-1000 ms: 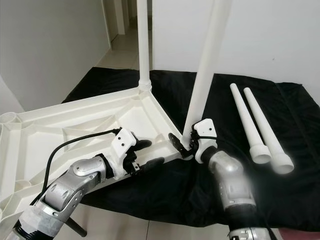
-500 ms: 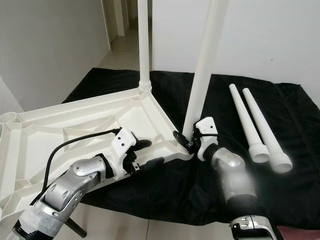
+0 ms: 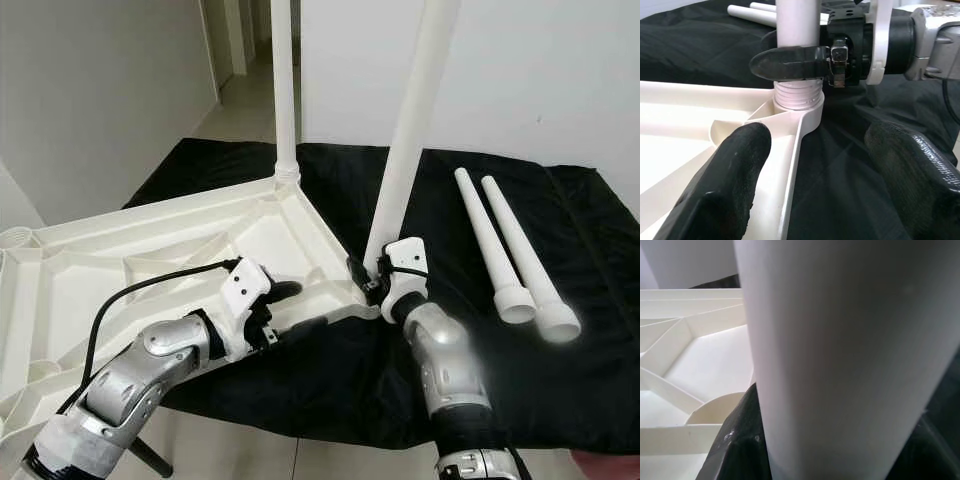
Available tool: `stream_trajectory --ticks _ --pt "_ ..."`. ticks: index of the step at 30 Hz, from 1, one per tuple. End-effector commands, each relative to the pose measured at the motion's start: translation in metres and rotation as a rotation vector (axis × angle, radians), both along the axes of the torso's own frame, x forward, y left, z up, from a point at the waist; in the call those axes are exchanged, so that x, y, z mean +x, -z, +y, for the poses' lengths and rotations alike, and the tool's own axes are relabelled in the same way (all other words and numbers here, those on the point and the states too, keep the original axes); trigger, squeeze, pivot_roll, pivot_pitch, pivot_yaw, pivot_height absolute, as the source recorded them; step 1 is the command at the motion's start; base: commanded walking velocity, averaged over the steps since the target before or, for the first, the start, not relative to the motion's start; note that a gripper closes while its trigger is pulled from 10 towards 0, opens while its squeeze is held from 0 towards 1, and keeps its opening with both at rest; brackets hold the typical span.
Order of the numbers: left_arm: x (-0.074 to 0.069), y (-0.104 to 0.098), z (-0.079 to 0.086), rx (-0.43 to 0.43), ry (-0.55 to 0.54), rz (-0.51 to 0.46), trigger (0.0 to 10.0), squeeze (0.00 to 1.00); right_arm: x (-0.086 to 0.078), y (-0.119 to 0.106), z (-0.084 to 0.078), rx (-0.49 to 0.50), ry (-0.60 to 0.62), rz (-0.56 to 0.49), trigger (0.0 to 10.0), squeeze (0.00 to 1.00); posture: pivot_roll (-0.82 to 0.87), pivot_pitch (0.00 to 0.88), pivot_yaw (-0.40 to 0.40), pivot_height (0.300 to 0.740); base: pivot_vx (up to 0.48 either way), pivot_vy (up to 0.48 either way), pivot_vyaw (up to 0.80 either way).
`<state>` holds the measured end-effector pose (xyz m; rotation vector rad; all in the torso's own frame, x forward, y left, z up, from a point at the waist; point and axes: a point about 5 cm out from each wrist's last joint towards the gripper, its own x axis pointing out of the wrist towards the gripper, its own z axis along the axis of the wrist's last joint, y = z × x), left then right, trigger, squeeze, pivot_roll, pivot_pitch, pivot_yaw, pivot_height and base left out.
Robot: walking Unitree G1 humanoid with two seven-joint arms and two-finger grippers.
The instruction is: Building children table
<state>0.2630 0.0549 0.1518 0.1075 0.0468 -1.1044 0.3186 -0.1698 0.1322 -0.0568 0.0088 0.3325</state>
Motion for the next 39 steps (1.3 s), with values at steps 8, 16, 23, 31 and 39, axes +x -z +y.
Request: stream_trajectory --ticks 8,16,23,31,39 --pt "-0.006 0.004 -0.001 0.02 0.047 0.019 10.0 0.0 -0.014 0.009 0.02 0.121 0.285 0.067 10.0 0.0 -0.09 0.0 0.051 0.74 0.0 0.0 0.0" --pt "-0.007 0.004 -0.001 0.021 0.041 0.019 10.0 0.0 -0.019 0.008 0.031 0.217 0.512 0.07 10.0 0.0 -0.09 0.0 0.045 0.74 0.0 0.0 0.0" --pt "-0.007 0.004 0.0 0.021 0.041 0.02 10.0 0.0 -0.02 0.006 0.035 0.229 0.506 0.069 10.0 0.0 -0.08 0.0 0.045 0.74 0.0 0.0 0.0" --pt "-0.002 0.0 -0.002 0.014 0.035 0.004 10.0 0.0 -0.019 -0.005 0.03 0.227 0.466 0.0 10.0 1.0 -0.08 0.0 0.041 0.74 0.0 0.0 0.0" --pt "-0.003 0.002 -0.003 0.007 0.022 0.009 10.0 0.0 -0.026 -0.01 0.026 0.165 0.329 -0.059 10.0 0.0 -0.09 0.0 0.034 0.74 0.0 0.0 0.0"
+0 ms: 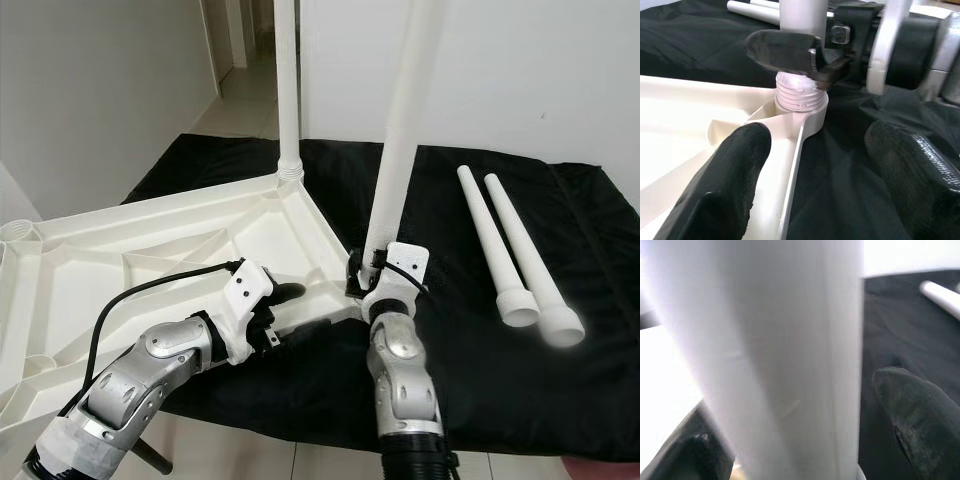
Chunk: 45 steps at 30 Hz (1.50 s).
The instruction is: Building children table
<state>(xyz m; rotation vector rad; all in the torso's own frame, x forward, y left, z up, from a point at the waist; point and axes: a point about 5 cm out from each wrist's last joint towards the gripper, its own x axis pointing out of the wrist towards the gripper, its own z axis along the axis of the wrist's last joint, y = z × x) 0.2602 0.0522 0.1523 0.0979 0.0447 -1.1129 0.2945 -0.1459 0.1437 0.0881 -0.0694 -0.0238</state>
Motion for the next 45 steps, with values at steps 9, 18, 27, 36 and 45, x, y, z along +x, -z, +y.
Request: stream_trajectory --ticks 9,18,27,36,45 --pt "0.001 0.002 -0.002 0.012 0.017 0.004 10.0 0.0 0.005 -0.002 -0.017 -0.106 -0.287 -0.027 10.0 0.0 -0.1 0.0 0.04 0.74 0.0 0.0 0.0" --pt "0.001 0.002 -0.003 0.021 0.037 -0.005 10.0 0.0 0.022 -0.002 -0.027 -0.23 -0.469 0.003 4.7 0.0 -0.1 0.0 0.042 0.74 0.0 0.0 0.0" --pt "0.007 -0.007 -0.001 0.018 0.024 -0.017 10.0 0.0 0.024 0.007 -0.029 -0.265 -0.578 0.064 0.0 0.0 -0.08 0.0 0.029 0.74 0.0 0.0 0.0" --pt "0.008 -0.011 0.0 0.012 0.005 -0.024 10.0 0.0 0.022 0.013 -0.039 -0.265 -0.589 0.096 10.0 0.0 -0.1 0.059 0.017 0.74 0.0 0.0 0.0" --pt "0.008 -0.011 -0.001 0.006 0.011 -0.022 10.0 0.0 0.019 0.013 -0.037 -0.249 -0.572 0.092 10.0 0.0 -0.13 0.061 0.025 0.74 0.0 0.0 0.0"
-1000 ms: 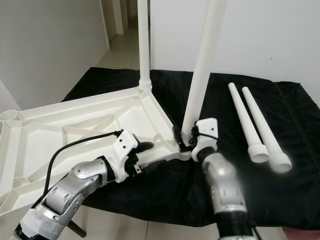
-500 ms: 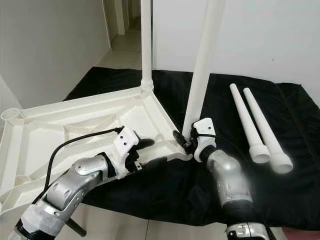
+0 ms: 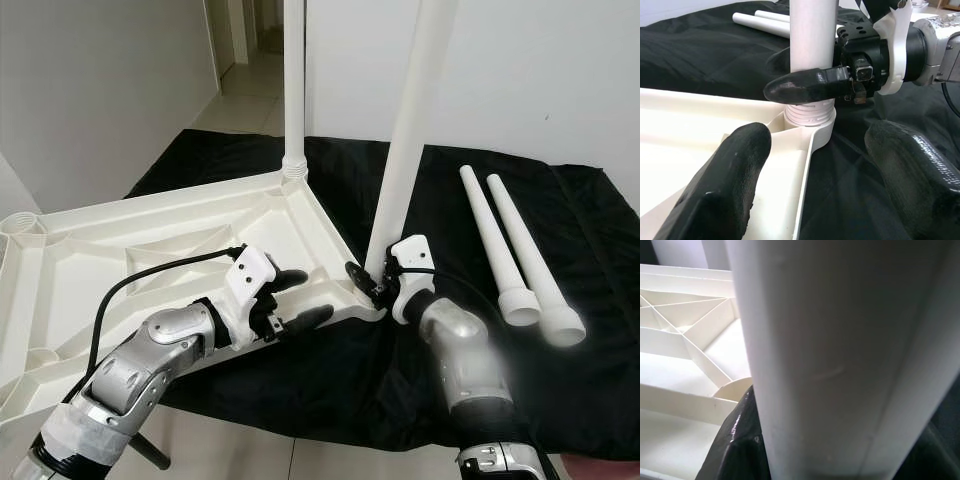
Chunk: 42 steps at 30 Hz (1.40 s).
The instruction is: Building children table
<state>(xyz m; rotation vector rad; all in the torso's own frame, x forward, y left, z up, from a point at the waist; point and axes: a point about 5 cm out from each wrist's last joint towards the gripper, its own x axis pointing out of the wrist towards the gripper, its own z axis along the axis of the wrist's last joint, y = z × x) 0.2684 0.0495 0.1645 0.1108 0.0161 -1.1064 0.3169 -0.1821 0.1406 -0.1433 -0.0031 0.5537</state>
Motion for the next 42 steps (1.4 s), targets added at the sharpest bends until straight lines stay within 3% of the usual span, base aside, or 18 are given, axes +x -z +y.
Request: stream_trajectory --ticks 1,20,25,27,28,31,42 --pt "-0.001 0.001 0.0 0.008 0.023 0.01 10.0 0.0 -0.005 0.011 0.0 -0.013 0.003 0.047 10.0 0.0 -0.13 0.06 0.027 0.74 0.0 0.0 0.0" --pt "-0.001 0.005 -0.001 0.025 0.04 0.015 10.0 0.0 -0.008 0.013 0.001 0.011 0.016 0.055 10.0 0.0 -0.13 0.04 0.033 0.74 0.0 0.0 0.0" --pt "-0.009 0.01 -0.003 0.037 0.055 0.023 10.0 0.0 -0.013 0.015 0.003 0.011 0.057 0.066 10.0 0.0 -0.09 0.05 0.025 0.74 0.0 0.0 0.0" --pt "-0.013 0.013 0.0 0.05 0.056 0.034 10.0 0.0 -0.015 0.02 0.004 0.027 0.168 0.094 10.0 0.0 -0.08 0.052 0.026 0.74 0.0 0.0 0.0" --pt "-0.013 0.013 0.0 0.05 0.056 0.034 10.0 0.0 -0.015 0.02 0.004 0.027 0.168 0.094 10.0 0.0 -0.08 0.052 0.026 0.74 0.0 0.0 0.0" --pt "-0.018 0.016 0.005 0.058 0.046 0.048 10.0 0.0 -0.022 0.03 0.009 0.095 0.353 0.119 10.0 0.0 -0.06 0.054 0.022 0.74 0.0 0.0 0.0" --pt "-0.023 0.017 0.004 0.053 0.044 0.06 10.0 0.0 -0.036 0.023 0.034 0.187 0.633 0.042 10.0 0.0 -0.06 0.056 0.041 0.74 0.0 0.0 0.0"
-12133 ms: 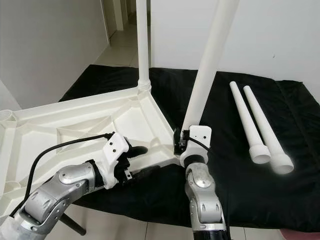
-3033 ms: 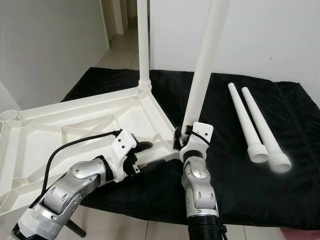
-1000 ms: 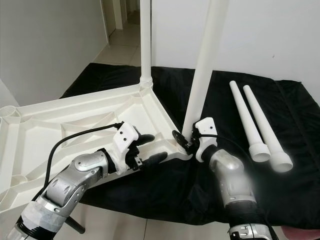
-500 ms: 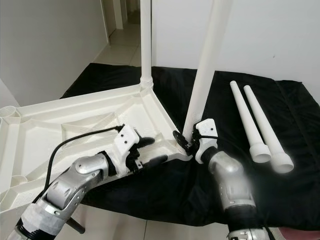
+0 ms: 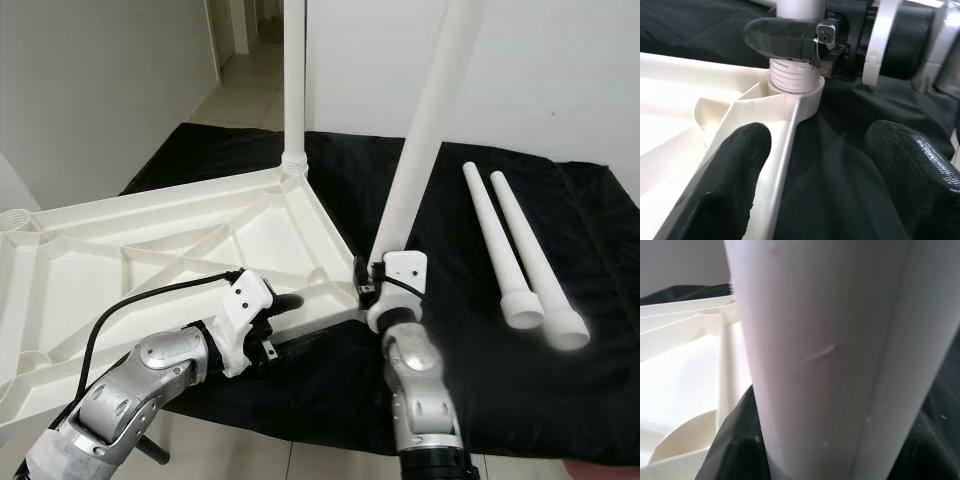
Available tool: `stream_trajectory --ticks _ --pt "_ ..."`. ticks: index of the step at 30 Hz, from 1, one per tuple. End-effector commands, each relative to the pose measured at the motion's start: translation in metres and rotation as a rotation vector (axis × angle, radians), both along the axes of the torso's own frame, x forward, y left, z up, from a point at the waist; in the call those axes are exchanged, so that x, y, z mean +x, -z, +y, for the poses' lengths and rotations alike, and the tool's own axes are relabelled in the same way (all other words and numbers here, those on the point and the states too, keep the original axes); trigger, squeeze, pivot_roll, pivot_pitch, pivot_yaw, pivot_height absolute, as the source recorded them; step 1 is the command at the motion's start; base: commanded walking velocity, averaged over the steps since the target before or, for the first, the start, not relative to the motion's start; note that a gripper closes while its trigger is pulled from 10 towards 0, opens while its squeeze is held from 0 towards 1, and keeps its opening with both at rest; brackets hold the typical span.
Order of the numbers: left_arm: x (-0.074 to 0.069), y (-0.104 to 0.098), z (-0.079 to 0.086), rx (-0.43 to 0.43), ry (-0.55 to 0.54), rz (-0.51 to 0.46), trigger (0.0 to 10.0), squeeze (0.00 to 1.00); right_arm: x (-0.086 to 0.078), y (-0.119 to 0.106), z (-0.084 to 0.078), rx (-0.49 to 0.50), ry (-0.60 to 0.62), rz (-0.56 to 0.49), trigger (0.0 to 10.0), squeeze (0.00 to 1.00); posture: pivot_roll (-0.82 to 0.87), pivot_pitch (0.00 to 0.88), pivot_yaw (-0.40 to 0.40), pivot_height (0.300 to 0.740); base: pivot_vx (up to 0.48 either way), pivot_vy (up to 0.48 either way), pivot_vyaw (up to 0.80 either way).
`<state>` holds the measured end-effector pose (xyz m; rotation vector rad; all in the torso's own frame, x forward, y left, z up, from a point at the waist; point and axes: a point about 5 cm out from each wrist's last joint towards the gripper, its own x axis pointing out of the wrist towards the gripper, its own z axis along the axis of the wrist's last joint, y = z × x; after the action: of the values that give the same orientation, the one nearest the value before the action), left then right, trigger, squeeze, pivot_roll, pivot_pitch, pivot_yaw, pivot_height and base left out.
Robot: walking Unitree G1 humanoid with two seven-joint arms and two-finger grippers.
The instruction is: Building children table
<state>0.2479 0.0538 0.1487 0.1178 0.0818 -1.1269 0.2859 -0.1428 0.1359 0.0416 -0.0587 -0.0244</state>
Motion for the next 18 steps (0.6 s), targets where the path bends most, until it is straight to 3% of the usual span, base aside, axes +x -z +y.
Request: stream_trajectory --ticks 1,7,8,14,15,18 --pt "-0.003 0.001 -0.001 0.01 0.026 0.011 10.0 0.0 -0.006 0.017 -0.002 0.04 0.079 0.083 10.0 0.0 -0.07 0.059 0.045 0.74 0.0 0.0 0.0" --pt "-0.002 -0.002 -0.003 0.01 0.033 0.006 10.0 0.0 -0.006 0.009 0.009 0.081 0.082 0.049 10.0 0.0 -0.07 0.055 0.049 0.74 0.0 0.0 0.0" --pt "-0.002 -0.003 -0.003 0.008 0.035 0.005 10.0 0.0 -0.008 0.007 0.009 0.086 0.063 0.027 10.0 1.0 -0.06 0.059 0.049 0.74 0.0 0.0 0.0" --pt "-0.004 -0.003 -0.001 0.01 0.037 0.013 10.0 0.0 -0.012 0.003 0.005 0.072 0.048 -0.008 10.0 1.0 -0.06 0.062 0.048 0.74 0.0 0.0 0.0" --pt "-0.004 -0.002 -0.001 0.011 0.037 0.015 10.0 0.0 -0.015 0.002 0.005 0.073 0.044 -0.016 10.0 0.0 -0.06 0.062 0.048 0.74 0.0 0.0 0.0" --pt "-0.003 -0.002 0.001 0.014 0.031 0.016 10.0 0.0 -0.017 0.002 0.005 0.09 0.036 -0.02 10.0 0.0 -0.06 0.064 0.047 0.74 0.0 0.0 0.0"
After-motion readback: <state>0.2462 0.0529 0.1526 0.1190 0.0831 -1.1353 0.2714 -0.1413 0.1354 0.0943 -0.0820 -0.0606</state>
